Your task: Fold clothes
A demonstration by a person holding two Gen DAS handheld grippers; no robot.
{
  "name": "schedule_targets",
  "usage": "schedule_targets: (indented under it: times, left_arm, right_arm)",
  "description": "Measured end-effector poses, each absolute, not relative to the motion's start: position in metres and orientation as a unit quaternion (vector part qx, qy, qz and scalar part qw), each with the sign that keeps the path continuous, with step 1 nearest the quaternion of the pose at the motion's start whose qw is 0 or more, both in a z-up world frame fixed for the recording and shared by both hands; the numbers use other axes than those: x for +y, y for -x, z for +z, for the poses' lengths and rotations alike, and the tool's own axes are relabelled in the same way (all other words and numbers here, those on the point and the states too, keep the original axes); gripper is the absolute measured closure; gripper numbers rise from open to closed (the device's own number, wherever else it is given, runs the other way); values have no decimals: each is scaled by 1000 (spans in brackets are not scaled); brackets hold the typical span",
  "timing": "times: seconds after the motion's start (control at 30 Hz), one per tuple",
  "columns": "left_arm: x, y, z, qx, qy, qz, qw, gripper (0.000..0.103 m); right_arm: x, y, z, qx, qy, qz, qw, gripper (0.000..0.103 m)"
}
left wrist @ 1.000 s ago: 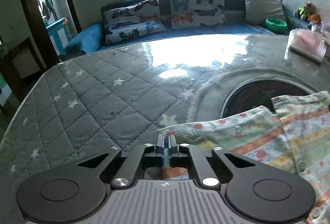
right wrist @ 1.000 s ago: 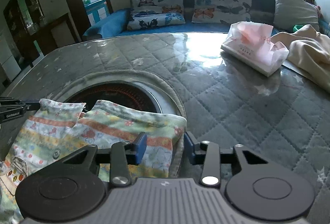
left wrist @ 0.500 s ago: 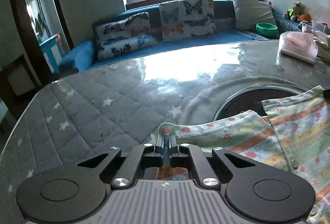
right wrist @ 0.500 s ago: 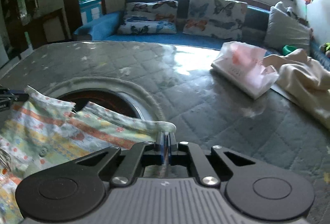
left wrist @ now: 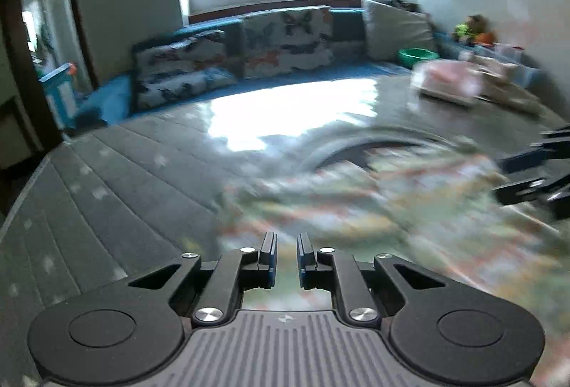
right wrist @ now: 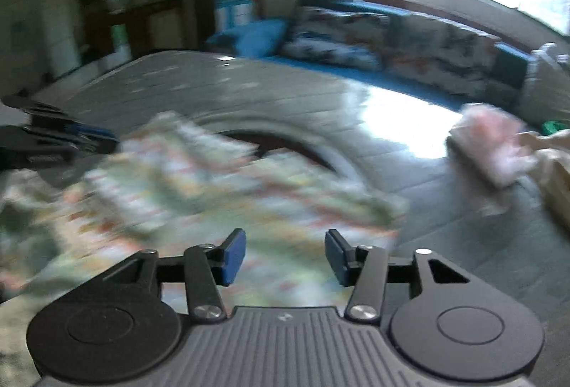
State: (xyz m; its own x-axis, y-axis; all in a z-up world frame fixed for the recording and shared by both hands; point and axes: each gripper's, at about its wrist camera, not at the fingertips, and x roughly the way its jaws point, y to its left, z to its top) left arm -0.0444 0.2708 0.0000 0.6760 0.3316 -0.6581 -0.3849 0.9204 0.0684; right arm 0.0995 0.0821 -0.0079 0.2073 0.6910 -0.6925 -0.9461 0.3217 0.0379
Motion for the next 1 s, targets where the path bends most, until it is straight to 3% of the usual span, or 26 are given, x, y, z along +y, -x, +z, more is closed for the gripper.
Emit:
schedule_targets:
  times: [0.43,1.0]
  left_arm:
    - [195,115,-26,376,18,184,908,92]
    - [280,233,2,309,157,451,822,90]
  right_arm:
    - [84,2,-29,300,243,621,682,40]
    - [76,44,-30,276,267,655,651,37]
